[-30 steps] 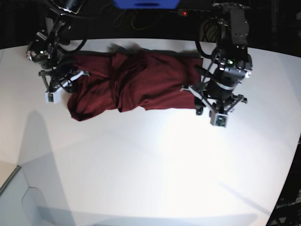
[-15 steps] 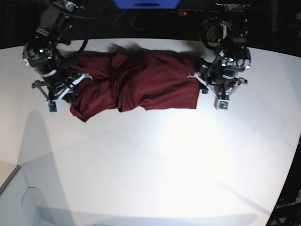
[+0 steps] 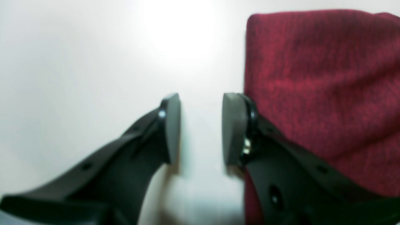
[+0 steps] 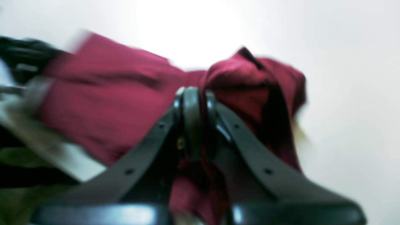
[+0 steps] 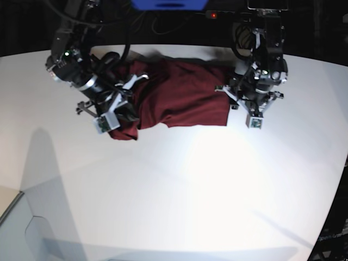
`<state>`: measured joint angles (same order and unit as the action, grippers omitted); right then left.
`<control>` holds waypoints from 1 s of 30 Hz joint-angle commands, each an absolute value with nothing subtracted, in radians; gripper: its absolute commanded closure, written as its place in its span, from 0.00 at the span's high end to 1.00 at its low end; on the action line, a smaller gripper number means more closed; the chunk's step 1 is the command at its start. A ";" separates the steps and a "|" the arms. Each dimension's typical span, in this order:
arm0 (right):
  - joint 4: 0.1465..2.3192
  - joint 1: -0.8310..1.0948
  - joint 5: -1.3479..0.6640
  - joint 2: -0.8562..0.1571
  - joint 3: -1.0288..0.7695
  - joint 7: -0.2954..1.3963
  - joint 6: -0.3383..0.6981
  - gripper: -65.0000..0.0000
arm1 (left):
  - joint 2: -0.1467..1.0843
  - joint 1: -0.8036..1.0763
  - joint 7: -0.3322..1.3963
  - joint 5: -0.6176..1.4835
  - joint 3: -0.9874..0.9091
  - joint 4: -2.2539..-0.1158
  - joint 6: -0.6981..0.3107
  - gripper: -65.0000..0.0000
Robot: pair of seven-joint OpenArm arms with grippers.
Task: Layout the t-shirt on the table in an organized manner, then fold the t-shirt properly
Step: 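Fold the strip end with the right gripper over toward the left gripper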
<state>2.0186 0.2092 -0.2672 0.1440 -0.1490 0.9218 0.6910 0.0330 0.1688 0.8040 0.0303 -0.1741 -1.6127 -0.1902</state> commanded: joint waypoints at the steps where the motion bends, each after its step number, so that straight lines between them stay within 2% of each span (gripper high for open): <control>1: 2.037 0.197 -0.308 0.147 -0.105 0.892 0.698 0.00 | 0.031 0.162 0.802 0.035 -0.174 -1.627 -0.188 0.34; 7: 2.032 0.142 -0.352 0.148 0.188 0.888 0.698 0.00 | 0.004 0.168 0.803 0.028 -0.179 -1.649 -0.182 0.34; 13: 1.982 0.067 -0.355 0.150 0.364 0.886 0.698 0.00 | -0.001 0.171 0.803 0.030 -0.182 -1.652 -0.180 0.34; 24: 1.844 -0.005 -0.354 0.147 0.383 0.885 0.698 0.00 | 0.012 0.240 0.803 0.027 -0.189 -1.814 -0.180 0.34; 30: 1.761 -0.039 -0.355 0.148 0.389 0.885 0.698 0.00 | 0.030 0.309 0.803 0.027 -0.354 -1.828 -0.189 0.34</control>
<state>1.7412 -0.0193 -0.3302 0.1333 0.3847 0.9169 0.6914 0.0280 0.3111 0.8127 0.0265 -0.3576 -1.8076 -0.1871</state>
